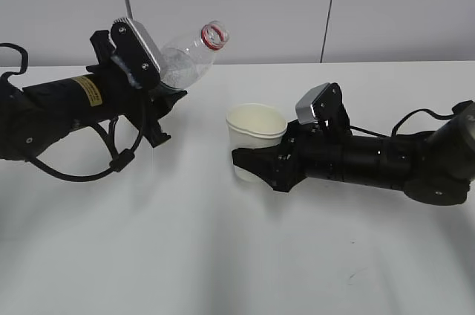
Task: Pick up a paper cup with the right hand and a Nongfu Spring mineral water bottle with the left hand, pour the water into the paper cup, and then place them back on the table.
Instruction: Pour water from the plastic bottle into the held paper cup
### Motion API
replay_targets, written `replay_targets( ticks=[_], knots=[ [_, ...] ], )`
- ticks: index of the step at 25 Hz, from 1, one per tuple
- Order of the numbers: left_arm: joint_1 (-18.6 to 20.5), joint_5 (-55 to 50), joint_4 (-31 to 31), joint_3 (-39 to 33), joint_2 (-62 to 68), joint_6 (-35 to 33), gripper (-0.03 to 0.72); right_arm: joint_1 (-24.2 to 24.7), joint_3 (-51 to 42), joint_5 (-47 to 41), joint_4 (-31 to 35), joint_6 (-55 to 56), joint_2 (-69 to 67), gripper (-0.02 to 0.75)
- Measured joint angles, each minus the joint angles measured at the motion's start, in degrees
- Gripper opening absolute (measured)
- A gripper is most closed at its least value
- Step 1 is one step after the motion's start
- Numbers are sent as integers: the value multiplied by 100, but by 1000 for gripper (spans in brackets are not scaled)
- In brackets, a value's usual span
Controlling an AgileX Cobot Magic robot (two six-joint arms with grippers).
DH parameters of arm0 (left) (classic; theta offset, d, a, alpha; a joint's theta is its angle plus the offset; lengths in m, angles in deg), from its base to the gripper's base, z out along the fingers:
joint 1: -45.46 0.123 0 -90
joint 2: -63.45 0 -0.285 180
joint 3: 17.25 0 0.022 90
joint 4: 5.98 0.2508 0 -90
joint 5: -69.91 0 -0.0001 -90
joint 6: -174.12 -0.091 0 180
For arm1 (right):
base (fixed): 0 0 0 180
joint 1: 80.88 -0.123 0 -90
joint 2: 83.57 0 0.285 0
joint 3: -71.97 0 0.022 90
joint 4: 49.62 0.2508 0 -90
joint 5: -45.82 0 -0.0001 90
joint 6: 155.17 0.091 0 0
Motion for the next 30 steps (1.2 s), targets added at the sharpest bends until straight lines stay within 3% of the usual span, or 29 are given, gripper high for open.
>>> replay_targets(
  ticks=[11, 23, 30],
  knots=[
    [0, -186, -60, 6, -83, -1364, 405, -14, 548, -91, -682, 636, 0, 517],
    [0, -207, -826, 6, -83, -3142, 405, -14, 637, -117, -1095, 925, 0, 517],
    [0, -5, -1054, 6, -83, -3836, 405, -14, 637, -131, -1115, 939, 0, 517]
  ],
)
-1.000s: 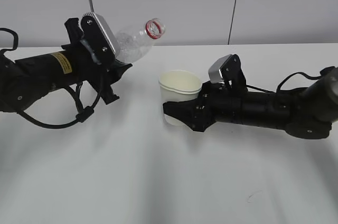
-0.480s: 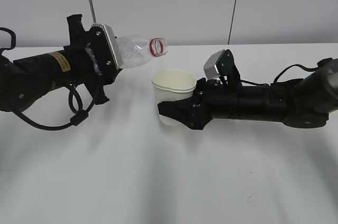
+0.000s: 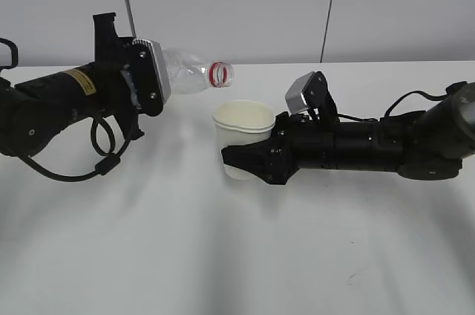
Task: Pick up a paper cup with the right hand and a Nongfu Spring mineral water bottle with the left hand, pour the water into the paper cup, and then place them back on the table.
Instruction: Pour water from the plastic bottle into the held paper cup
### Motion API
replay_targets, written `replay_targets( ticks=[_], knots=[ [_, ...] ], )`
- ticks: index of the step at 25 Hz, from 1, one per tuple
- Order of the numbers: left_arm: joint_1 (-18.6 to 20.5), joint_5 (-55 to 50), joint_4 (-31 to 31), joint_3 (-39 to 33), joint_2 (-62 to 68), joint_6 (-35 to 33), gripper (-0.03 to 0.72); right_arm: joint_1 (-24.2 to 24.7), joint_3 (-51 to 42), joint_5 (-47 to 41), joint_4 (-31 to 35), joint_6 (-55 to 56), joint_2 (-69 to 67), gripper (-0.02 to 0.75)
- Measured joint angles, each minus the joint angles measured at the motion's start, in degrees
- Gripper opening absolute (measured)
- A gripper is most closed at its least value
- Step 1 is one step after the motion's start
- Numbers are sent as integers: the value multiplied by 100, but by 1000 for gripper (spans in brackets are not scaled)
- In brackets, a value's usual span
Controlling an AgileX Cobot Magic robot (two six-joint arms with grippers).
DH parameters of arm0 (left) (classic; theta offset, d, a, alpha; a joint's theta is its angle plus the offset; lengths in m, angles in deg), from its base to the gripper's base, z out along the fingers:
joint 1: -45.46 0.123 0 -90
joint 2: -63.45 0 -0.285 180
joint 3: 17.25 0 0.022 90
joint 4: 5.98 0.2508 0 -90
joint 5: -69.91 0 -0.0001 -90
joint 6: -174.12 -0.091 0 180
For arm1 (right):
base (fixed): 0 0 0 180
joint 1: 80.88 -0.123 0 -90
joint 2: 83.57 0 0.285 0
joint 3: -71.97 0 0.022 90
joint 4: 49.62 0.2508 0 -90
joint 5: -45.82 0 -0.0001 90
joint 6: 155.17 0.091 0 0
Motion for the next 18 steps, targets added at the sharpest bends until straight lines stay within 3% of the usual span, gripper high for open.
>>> replay_targets(
  ticks=[18],
  knots=[
    [0, 488, -52, 0, 0, -709, 404, 0, 0, 0, -62, 0, 0, 517]
  ],
)
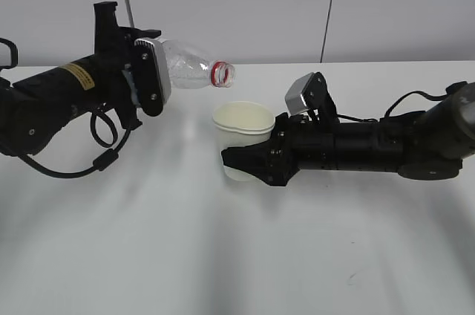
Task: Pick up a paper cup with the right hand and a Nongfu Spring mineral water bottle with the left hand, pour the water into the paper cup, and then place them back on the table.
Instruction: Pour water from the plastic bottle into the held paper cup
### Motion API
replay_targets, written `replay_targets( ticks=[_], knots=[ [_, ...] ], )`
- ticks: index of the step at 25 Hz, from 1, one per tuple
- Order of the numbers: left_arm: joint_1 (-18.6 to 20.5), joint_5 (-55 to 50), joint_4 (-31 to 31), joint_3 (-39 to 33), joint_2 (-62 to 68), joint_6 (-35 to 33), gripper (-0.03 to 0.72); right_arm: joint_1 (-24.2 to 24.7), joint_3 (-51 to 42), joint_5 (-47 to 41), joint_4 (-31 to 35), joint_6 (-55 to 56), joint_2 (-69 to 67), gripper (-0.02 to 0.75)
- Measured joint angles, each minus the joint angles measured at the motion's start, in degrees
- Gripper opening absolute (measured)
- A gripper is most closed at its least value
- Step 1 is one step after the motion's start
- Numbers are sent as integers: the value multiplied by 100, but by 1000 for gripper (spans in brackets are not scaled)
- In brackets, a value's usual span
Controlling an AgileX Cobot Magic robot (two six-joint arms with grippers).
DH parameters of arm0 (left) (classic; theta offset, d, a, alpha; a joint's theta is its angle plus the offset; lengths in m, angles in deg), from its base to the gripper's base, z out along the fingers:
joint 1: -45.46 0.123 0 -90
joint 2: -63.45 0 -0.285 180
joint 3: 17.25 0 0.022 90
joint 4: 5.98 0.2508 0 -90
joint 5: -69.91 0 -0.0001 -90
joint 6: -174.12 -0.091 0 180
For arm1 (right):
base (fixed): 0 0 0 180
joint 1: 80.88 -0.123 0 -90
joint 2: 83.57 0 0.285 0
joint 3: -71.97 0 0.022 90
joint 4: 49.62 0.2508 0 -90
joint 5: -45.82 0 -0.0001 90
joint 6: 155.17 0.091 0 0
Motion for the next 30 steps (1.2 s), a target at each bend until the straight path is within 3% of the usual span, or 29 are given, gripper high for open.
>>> replay_targets(
  ticks=[15, 30],
  knots=[
    [0, 44, 0, 0, 0, -736, 404, 0, 0, 0, 0, 0, 0, 517],
    [0, 75, 0, 0, 0, -877, 403, 0, 0, 0, 0, 0, 0, 517]
  ],
)
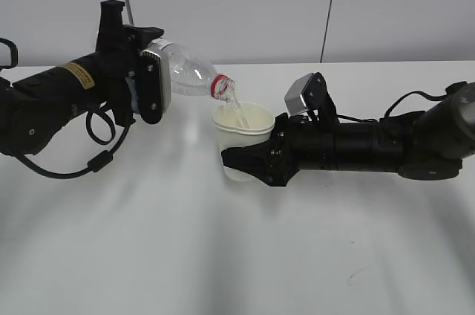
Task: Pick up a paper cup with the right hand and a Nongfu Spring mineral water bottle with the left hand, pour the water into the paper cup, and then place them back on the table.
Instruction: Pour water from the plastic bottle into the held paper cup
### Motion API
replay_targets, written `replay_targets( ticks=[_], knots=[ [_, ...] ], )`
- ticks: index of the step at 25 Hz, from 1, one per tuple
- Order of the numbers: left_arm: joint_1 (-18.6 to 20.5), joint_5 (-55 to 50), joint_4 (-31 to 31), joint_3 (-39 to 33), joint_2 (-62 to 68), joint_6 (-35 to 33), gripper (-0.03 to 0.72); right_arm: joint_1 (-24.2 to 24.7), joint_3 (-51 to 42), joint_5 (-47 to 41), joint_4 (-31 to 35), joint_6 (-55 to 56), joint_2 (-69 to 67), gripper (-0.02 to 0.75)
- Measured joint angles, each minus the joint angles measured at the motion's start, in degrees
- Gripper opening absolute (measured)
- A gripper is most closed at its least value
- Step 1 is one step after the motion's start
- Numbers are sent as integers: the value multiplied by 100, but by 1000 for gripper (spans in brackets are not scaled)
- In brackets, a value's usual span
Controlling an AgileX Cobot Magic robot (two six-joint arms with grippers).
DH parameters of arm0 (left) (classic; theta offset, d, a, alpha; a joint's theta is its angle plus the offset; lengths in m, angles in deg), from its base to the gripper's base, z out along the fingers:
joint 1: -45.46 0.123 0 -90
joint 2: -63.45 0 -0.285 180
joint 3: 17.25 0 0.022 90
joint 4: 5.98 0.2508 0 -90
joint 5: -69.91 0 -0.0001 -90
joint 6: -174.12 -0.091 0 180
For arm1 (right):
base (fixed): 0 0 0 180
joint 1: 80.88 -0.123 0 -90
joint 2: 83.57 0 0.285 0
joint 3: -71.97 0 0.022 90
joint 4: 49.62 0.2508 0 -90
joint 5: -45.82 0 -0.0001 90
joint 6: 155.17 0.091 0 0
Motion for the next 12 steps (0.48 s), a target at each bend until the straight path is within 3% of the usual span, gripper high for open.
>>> replay_targets(
  ticks=[12],
  knots=[
    [0, 8, 0, 0, 0, 0, 403, 0, 0, -26, -15, 0, 0, 517]
  ],
)
